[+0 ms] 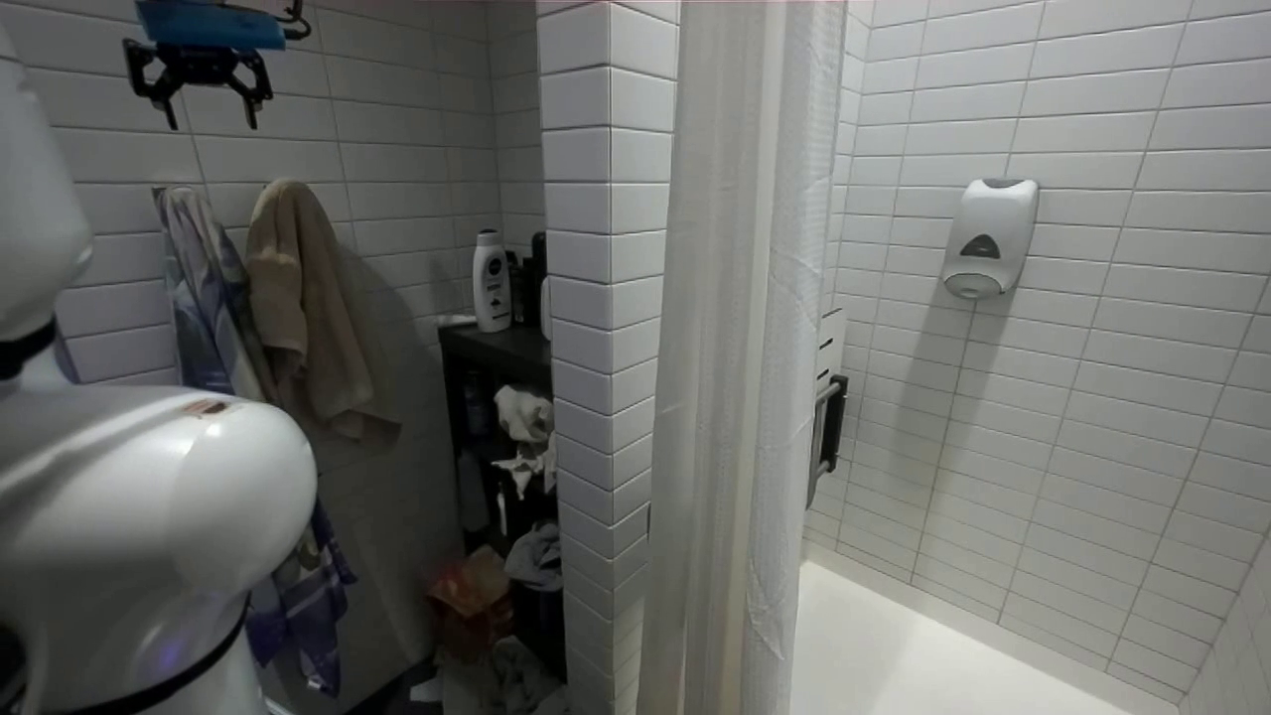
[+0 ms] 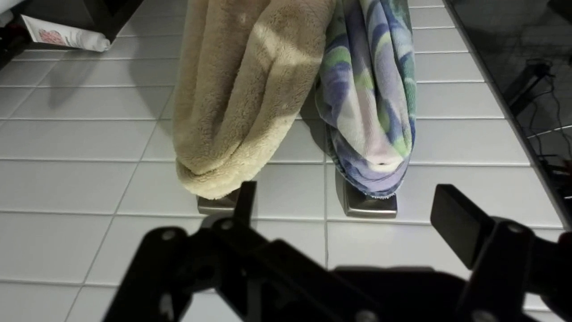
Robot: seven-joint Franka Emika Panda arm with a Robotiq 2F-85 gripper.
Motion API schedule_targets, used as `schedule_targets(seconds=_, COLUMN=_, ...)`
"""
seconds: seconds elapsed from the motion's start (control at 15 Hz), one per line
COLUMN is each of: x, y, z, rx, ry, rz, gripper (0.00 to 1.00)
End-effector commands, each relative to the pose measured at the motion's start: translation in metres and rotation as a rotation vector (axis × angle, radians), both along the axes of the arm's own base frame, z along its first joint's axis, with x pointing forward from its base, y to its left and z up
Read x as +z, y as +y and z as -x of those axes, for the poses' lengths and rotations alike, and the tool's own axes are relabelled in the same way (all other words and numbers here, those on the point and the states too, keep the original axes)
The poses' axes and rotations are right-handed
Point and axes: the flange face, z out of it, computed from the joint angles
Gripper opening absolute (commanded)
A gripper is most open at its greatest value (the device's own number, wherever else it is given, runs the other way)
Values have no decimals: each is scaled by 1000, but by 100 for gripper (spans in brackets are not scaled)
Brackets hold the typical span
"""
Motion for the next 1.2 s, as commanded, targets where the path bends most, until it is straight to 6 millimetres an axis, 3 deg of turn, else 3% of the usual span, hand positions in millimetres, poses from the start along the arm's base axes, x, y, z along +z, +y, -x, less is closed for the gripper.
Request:
schedule_targets(seconds=0.0, x=-1, y=1, z=-2, rx=0, ry=4, rz=3, gripper=100)
schedule_targets(seconds=0.67, x=1, y=13, z=0, rx=-14, ry=-44, rz=-2, gripper=100)
schedule_targets(seconds=1.13, x=-5, y=23, z=-18, rx=-81, ry=-148, rz=20, gripper=100)
